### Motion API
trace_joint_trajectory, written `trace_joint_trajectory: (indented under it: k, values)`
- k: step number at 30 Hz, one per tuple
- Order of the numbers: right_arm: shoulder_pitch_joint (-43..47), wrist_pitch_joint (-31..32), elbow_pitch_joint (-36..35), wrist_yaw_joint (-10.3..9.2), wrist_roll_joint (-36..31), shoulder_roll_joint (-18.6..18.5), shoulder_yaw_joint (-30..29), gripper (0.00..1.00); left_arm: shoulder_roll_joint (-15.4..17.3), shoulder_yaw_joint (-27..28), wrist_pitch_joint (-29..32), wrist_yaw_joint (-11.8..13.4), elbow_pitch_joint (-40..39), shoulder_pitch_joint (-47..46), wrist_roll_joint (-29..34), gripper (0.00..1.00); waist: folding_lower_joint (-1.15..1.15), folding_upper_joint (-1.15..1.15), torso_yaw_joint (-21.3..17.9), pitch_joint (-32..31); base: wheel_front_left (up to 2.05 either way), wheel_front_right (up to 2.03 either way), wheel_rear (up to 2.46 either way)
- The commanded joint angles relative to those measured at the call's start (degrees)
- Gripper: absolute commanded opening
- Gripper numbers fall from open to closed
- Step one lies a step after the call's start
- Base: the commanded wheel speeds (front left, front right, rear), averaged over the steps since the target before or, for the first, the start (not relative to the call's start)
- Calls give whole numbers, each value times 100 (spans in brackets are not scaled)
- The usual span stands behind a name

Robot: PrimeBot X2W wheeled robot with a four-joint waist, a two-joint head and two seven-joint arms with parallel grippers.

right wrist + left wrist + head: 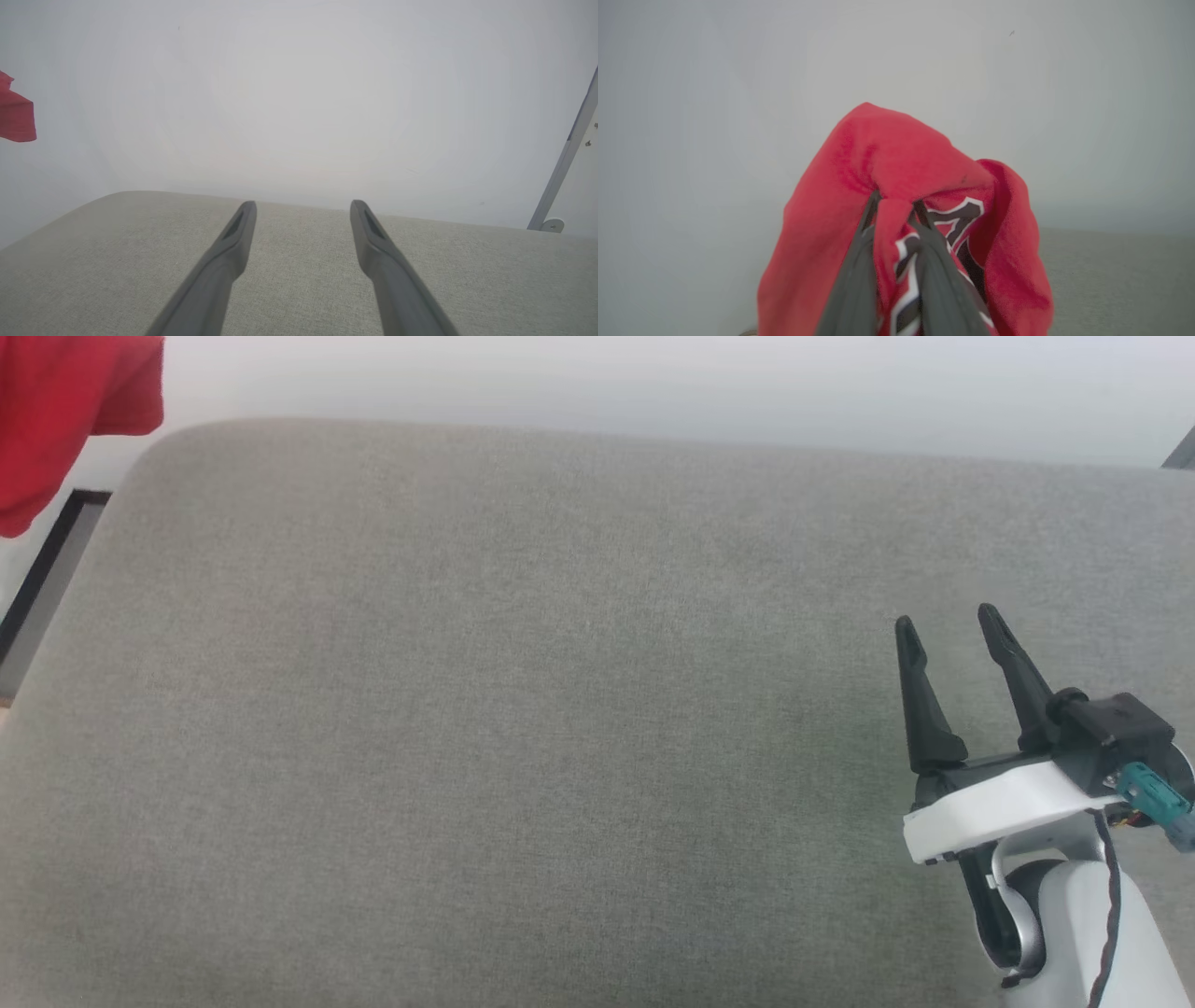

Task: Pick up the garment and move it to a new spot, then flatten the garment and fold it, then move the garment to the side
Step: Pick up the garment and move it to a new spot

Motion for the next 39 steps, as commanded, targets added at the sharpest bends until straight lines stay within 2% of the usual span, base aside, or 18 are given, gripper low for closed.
trace_joint_trajectory:
  k: [1,6,11,12,19,26,33,39]
  values:
    - [81,-59,9,-4,54,-1,-35,100,32,-34,89,24,-218,-24,-37,0,0,0,-48,-136,0,0,0]
    - [161,-117,-10,-4,152,-1,-123,100,166,-105,344,171,-927,184,-80,0,0,0,-242,-260,0,0,0]
    - [242,-165,-36,-4,171,0,-220,100,344,-127,570,589,-1968,484,-194,0,0,0,-597,-301,0,0,0]
    - [242,-165,-36,-4,171,0,-220,100,344,-127,570,589,-1968,484,-194,0,0,0,-597,-301,0,0,0]
    - [355,-238,-141,-4,236,2,-386,100,683,-135,901,1392,-3620,925,-265,0,0,0,-1242,-249,0,0,0]
    - [518,-316,-239,-4,289,2,-544,100,795,-251,1266,2022,-4902,1279,-446,0,0,0,-1741,-153,0,0,0]
    - [588,-399,-219,-4,351,1,-522,100,556,-623,1526,2328,-5644,1726,-522,0,0,0,-1952,-34,0,0,0]
    - [531,-485,-90,-4,466,0,-394,100,86,-1223,1619,2229,-5429,2115,-378,0,0,0,-1980,73,0,0,0]
